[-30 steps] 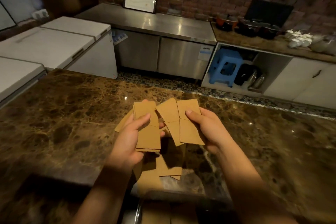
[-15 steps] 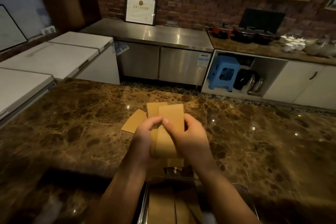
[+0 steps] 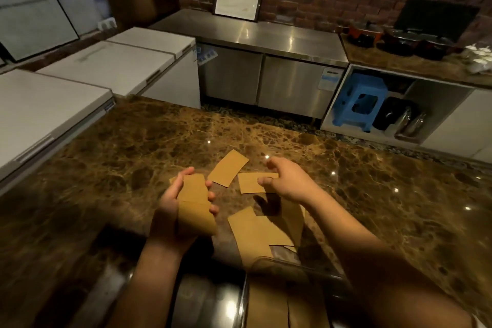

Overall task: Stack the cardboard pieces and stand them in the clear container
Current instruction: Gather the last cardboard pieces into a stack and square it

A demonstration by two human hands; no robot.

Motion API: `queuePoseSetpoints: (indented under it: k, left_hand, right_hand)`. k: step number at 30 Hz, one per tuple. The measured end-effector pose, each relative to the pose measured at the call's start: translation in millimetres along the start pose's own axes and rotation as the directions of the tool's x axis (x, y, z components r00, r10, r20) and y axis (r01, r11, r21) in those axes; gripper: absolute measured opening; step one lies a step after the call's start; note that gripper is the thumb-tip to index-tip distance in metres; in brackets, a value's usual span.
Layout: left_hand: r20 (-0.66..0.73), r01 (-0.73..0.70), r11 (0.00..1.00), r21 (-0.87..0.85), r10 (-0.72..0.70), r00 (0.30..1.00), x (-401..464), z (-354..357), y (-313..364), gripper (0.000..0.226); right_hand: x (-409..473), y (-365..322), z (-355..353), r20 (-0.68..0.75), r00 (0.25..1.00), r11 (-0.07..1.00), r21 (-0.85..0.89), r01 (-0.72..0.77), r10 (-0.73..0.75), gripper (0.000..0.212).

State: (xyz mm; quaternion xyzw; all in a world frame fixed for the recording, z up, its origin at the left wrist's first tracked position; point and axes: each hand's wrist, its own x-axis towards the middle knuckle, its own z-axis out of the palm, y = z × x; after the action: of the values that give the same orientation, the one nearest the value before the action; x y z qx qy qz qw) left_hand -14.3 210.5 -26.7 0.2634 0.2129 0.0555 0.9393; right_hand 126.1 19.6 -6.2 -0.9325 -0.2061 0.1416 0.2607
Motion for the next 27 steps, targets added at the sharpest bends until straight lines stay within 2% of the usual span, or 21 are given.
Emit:
queuePoseSetpoints:
  k: [3, 5, 7, 10, 14, 18, 21, 24, 25, 27]
  left_hand:
    - [-0.002, -0.020, 0.999, 0.026, 0.020, 1.000, 9.0, -7.4, 9.9, 0.031]
    - [0.008, -0.027, 0.999, 0.035, 0.027, 1.000, 13.0, -8.7, 11.8, 0.029]
    - [0.011, -0.032, 0.999, 0.037, 0.032, 0.999, 17.0, -9.2, 12.3, 0.027]
    - [0.002, -0.038, 0.999, 0.022, 0.038, 0.999, 22.3, -11.0, 11.7, 0.025]
    - [-0.024, -0.083, 0.997, 0.010, 0.083, 0.996, 26.2, -17.5, 9.2, 0.024]
    - [-0.030, -0.094, 0.996, 0.010, 0.094, 0.995, 28.3, -21.1, 10.3, 0.028]
    - [-0.036, -0.092, 0.996, -0.004, 0.092, 0.995, 28.1, -19.3, 10.9, 0.028]
    - [-0.042, -0.091, 0.996, -0.026, 0.089, 0.995, 26.1, -12.8, 9.5, 0.025]
    - [-0.043, -0.091, 0.995, -0.032, 0.089, 0.995, 25.6, -9.5, 9.5, 0.025]
    - [-0.041, -0.089, 0.995, -0.034, 0.088, 0.995, 23.4, -2.4, 9.2, 0.025]
  right_hand:
    - [28.4, 7.8, 14.8, 0.145, 0.985, 0.960, -0.250, 0.123, -0.089, 0.077]
    - [43.0, 13.5, 24.2, 0.212, 0.975, 0.919, -0.368, 0.141, -0.065, 0.086]
    - [54.8, 18.2, 27.8, 0.232, 0.972, 0.892, -0.434, 0.126, -0.024, 0.087]
    - [67.9, 17.9, 21.4, 0.289, 0.954, 0.856, -0.473, 0.209, -0.073, 0.077]
    - [90.8, -3.9, 15.6, 0.451, 0.851, 0.695, -0.520, 0.497, -0.271, 0.058]
    - [116.5, -38.4, 23.2, 0.616, 0.721, 0.502, -0.535, 0.679, -0.318, 0.066]
    - [126.6, -51.2, 28.3, 0.667, 0.690, 0.438, -0.550, 0.711, -0.281, 0.073]
    - [121.2, -46.2, 25.3, 0.592, 0.751, 0.462, -0.599, 0.653, -0.294, 0.071]
    - [115.9, -41.5, 20.7, 0.549, 0.780, 0.520, -0.591, 0.616, -0.300, 0.068]
    - [99.9, -29.5, 9.5, 0.422, 0.866, 0.786, -0.423, 0.451, -0.269, 0.058]
